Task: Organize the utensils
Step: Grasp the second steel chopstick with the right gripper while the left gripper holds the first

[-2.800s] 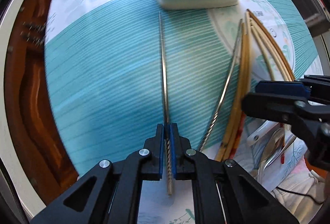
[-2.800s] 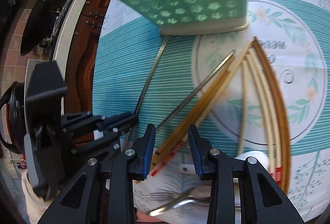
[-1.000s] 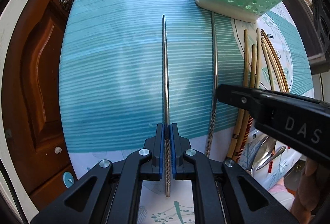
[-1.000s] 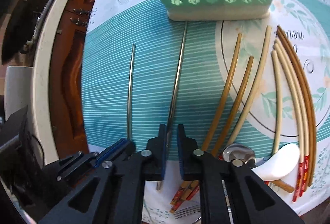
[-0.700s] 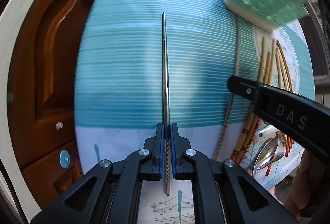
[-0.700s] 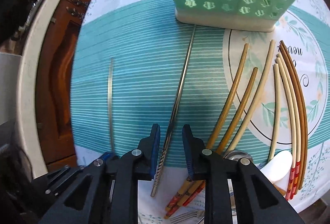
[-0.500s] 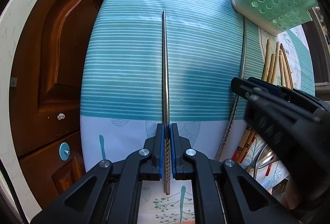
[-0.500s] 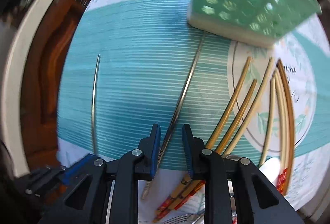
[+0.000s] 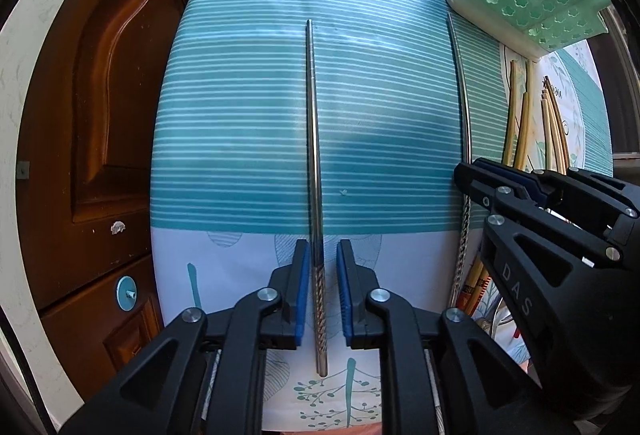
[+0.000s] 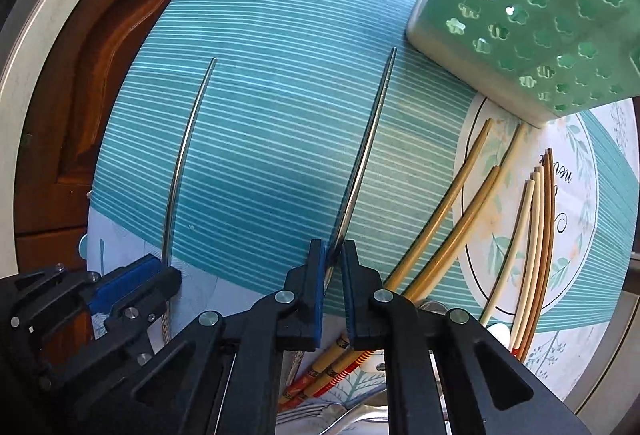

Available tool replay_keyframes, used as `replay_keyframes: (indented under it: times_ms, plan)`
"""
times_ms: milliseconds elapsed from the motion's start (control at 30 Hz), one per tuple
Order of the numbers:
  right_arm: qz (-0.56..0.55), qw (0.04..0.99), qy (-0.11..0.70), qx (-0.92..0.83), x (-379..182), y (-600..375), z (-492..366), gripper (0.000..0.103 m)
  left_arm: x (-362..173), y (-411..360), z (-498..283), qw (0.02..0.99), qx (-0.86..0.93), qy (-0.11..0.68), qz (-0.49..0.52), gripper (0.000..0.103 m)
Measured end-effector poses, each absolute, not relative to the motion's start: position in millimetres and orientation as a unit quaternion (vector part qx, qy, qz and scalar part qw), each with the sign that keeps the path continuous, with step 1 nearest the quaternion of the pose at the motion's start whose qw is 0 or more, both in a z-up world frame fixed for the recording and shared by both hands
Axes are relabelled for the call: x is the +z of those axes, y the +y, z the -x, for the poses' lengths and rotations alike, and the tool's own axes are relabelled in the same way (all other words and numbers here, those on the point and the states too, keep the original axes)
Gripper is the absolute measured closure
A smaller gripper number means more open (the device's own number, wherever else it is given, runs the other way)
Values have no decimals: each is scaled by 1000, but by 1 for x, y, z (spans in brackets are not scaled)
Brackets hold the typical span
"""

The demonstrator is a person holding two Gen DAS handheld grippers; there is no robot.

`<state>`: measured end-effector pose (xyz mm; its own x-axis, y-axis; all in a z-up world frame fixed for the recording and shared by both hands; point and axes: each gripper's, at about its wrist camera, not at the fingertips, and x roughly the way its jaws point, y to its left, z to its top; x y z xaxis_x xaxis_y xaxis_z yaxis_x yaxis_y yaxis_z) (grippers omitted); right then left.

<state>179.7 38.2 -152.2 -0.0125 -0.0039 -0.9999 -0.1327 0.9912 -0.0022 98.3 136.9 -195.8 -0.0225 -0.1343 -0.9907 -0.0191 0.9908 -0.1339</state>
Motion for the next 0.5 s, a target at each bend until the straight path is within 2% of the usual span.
replay_keyframes:
  times_ms: [67,200,267,500]
  plan:
    - [44,700,712,46,-151,37,-182,94,-195,133,-103,698,-41,713,48,86]
    - [30,703,709,46,-148,33,-183,95,-195,123,-108,700,-40,712,37,85]
    - [17,705,707,47,-146,28,-184,96,-195,117,-111,701,-34,712,20,99]
    - [-73,698,708,76,-141,-4,-188,98,-188,108,-106,718,-48,694,13,100]
